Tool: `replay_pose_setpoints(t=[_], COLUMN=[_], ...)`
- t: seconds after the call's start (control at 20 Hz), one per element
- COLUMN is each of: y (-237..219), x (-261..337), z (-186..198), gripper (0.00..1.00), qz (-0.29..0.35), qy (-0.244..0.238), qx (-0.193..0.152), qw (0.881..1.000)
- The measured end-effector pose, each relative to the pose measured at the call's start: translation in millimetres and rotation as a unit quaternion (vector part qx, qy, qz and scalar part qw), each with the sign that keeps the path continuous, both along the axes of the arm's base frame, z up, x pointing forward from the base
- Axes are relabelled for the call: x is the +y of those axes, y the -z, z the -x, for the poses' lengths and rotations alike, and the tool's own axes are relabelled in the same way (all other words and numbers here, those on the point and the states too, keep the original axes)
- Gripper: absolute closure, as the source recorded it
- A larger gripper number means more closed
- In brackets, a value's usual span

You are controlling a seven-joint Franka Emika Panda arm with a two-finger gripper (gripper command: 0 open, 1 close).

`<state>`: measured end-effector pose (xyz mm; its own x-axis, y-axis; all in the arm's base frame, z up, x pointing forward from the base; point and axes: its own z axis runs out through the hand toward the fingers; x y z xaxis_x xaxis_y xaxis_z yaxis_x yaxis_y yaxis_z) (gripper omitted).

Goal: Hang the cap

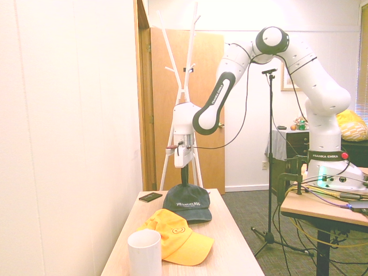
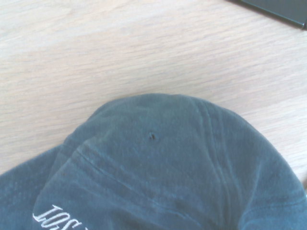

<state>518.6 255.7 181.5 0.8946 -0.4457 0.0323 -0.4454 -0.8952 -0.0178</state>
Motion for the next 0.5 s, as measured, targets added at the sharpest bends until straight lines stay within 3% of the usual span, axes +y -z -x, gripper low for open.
replay_pose_setpoints(t=[0.25,0.5], y=[-9,-47], x=[-3,-6], z=[-5,-5], gripper=[1.0,1.0], qz=[0.006,0.037], qy=[-0.008,-0.037], qx=[0.004,0.009], qw=[1.0,0.999])
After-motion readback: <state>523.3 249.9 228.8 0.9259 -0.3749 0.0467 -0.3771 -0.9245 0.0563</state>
